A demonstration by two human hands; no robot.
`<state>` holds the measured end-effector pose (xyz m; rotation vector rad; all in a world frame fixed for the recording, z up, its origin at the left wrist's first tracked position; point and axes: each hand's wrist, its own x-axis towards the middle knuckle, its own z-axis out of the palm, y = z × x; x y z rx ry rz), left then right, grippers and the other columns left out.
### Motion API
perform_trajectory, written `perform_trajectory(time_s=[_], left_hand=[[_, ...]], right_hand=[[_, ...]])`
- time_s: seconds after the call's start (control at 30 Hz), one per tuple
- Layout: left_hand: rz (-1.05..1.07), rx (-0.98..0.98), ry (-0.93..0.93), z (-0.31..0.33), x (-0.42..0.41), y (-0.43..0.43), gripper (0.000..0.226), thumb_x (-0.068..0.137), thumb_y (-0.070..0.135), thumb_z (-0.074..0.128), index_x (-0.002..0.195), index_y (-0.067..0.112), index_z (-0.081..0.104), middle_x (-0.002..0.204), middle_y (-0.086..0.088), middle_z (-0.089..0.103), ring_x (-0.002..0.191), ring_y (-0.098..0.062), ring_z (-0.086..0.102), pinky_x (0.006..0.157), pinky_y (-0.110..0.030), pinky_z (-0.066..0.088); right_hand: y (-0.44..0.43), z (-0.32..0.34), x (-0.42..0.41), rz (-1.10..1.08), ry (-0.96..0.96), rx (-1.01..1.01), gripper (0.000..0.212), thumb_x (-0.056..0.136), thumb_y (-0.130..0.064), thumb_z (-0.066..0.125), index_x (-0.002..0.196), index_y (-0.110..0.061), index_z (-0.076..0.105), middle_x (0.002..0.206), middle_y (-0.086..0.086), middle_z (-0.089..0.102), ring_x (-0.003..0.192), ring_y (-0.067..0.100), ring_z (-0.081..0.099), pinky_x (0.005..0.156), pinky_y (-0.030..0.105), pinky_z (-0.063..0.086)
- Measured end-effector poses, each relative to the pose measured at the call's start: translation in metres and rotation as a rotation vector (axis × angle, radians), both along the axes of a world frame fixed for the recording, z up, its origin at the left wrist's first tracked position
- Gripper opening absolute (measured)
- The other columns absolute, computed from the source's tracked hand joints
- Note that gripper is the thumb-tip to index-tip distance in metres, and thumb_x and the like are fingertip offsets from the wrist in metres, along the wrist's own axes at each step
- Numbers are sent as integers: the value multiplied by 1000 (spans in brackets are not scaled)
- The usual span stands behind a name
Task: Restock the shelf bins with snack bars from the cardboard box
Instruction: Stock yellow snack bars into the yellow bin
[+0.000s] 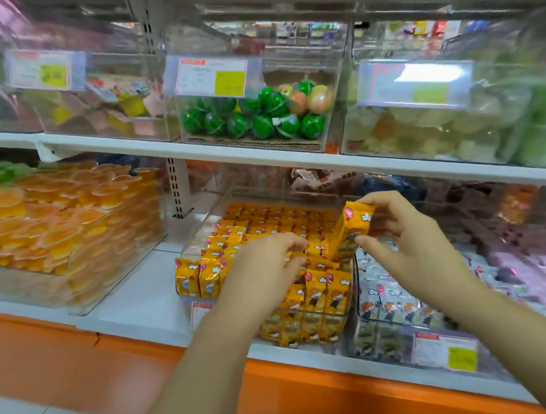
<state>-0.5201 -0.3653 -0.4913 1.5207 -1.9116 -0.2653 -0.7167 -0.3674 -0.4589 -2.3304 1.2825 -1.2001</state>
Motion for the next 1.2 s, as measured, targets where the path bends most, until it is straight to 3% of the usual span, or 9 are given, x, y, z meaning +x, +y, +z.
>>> perform_trajectory(time_s=[0.2,0.37,0.57,0.7,0.77,0.83,0.9,1.0,1.2], left_hand=[[-82,169,-232,-10,-31,-12,36,93,41,55,125,26,57,118,9,64,108,-14,59,94,-36,47],[-133,210,-204,-14,-21,-12,10,91,38,59,97,32,64,93,13,65,90,-9,58,80,-29,48],[-168,122,-229,-18,-9,0,11,92,35,57,98,31,66,101,17,64,97,-5,55,102,-30,36],[-160,89,-246,-20,-9,0,13,94,36,54,100,31,64,100,18,64,92,-3,56,115,-31,17],[-141,99,-247,-20,-10,1,14,95,38,52,103,33,62,102,17,65,94,-3,57,117,-32,7],[-123,108,-275,-19,-10,3,18,95,40,50,110,36,60,106,17,65,100,-3,56,117,-33,2],[-97,101,-311,-20,-9,4,22,96,41,49,116,38,57,112,18,64,105,-2,55,118,-33,2],[-67,76,-298,-23,-5,5,23,95,40,49,117,37,57,119,20,60,112,0,51,119,-32,7],[-42,14,-289,-32,-5,10,25,97,38,47,119,33,59,123,18,58,116,-2,48,115,-28,7]], right_hand=[[-8,-10,-3,42,53,-9,38,88,-14,64,107,-43,47,108,-19,61,103,-3,56,92,12,43],[-17,-12,-1,56,44,30,33,89,-22,62,113,-39,48,104,-22,60,99,-4,57,87,11,43],[-20,-17,5,32,111,75,34,90,-20,61,119,-33,49,110,-18,56,98,-5,53,80,1,37],[-18,-23,5,41,121,121,41,90,-24,61,125,-37,44,106,-23,54,95,-1,55,79,7,42],[-20,-30,4,17,294,84,36,90,-28,61,123,-35,50,108,-18,58,101,2,54,101,20,37],[-22,-37,6,-31,456,2,27,87,-31,63,114,-32,60,107,-13,63,109,8,53,118,36,13],[-25,-41,6,-70,526,-74,22,82,-30,70,104,-30,68,101,-11,67,115,15,51,116,42,8],[-25,-46,0,-169,548,-114,20,83,-36,68,100,-28,72,104,-8,69,118,24,53,111,52,17],[-4,-52,-4,-139,623,-21,48,86,-51,38,126,-34,59,137,-5,51,136,24,36,114,54,17]])
